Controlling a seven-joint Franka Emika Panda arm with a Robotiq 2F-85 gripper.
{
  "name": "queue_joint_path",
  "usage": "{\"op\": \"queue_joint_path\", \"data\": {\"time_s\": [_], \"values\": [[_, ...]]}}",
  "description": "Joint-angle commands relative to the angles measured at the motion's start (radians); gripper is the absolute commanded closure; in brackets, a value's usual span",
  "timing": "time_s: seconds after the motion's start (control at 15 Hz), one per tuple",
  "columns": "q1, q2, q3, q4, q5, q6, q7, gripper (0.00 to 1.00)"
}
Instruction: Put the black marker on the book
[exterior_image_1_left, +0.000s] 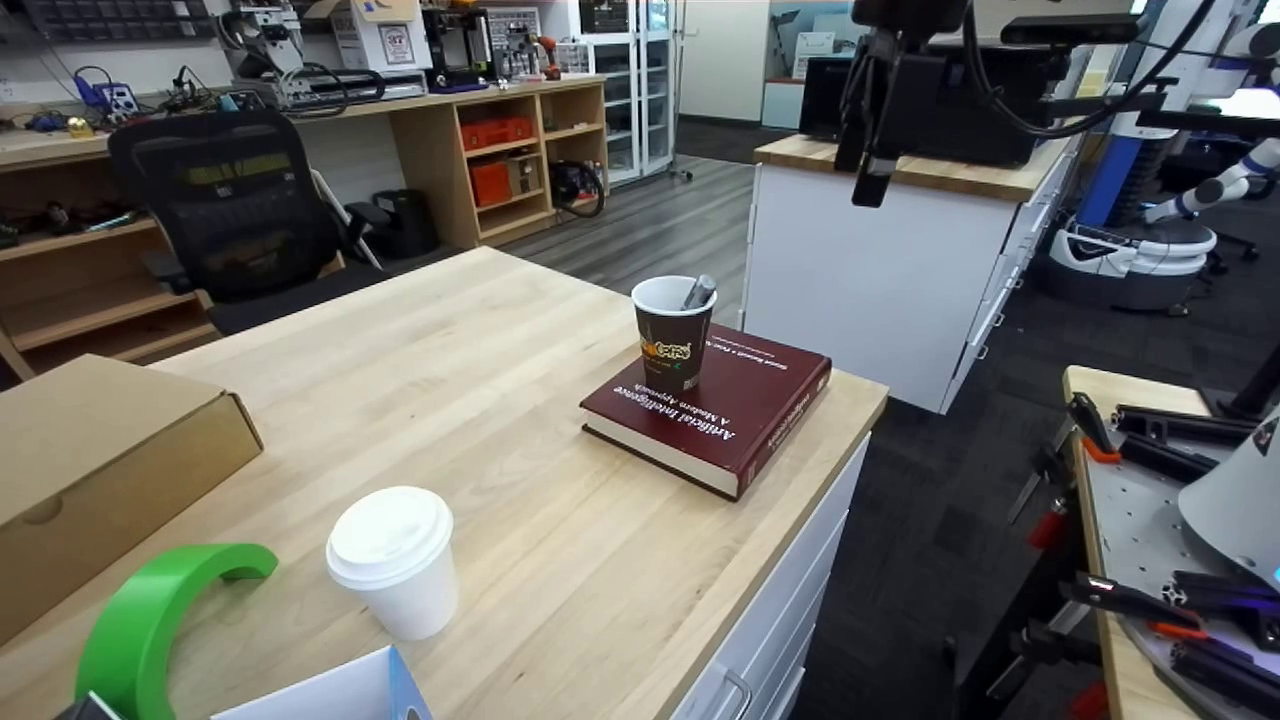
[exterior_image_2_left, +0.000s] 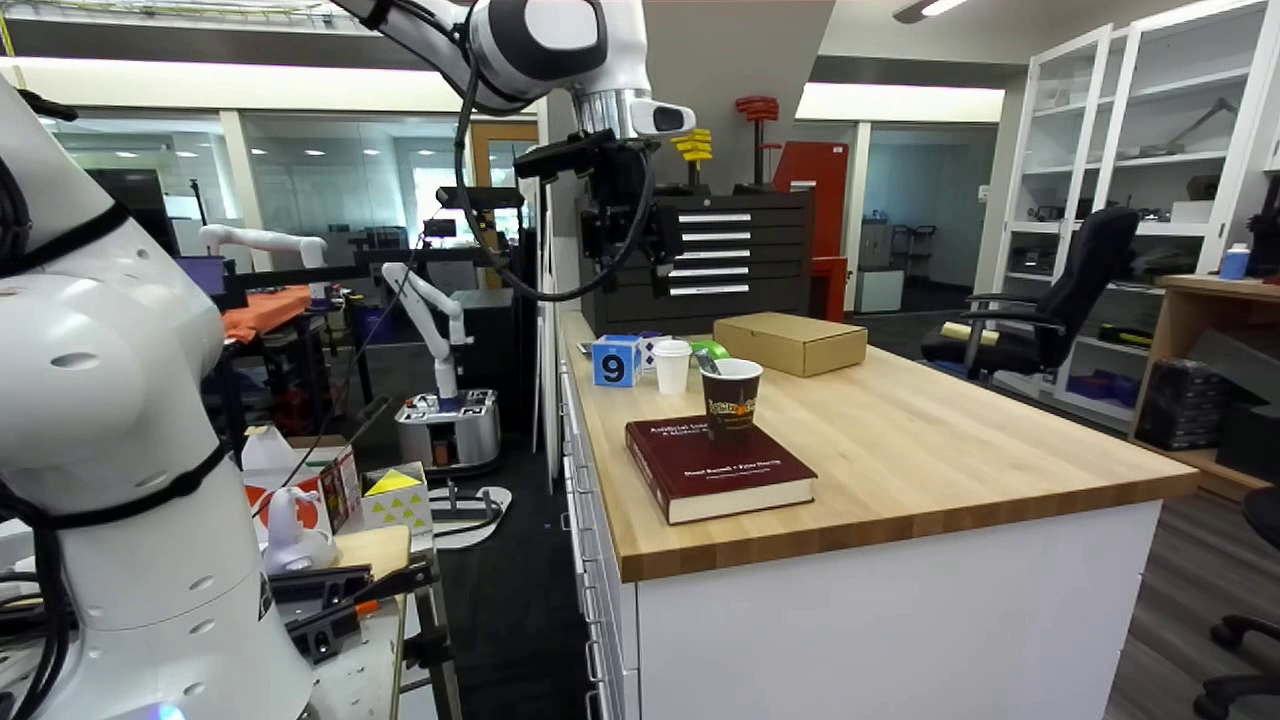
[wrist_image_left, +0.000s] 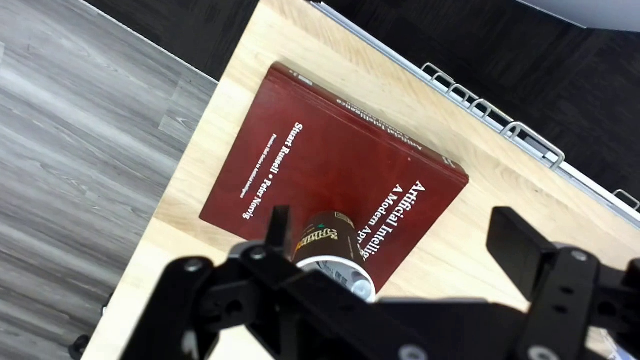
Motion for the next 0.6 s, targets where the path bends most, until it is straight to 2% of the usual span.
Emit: {"op": "queue_joint_path", "data": {"time_s": [0.0, 0.53], "values": [[0.018, 0.088, 0.020, 0.089, -0.035, -0.013, 0.023, 0.00], [0.025, 0.103, 0.022, 0.094, -0.035, -0.006, 0.007, 0.00]]}}
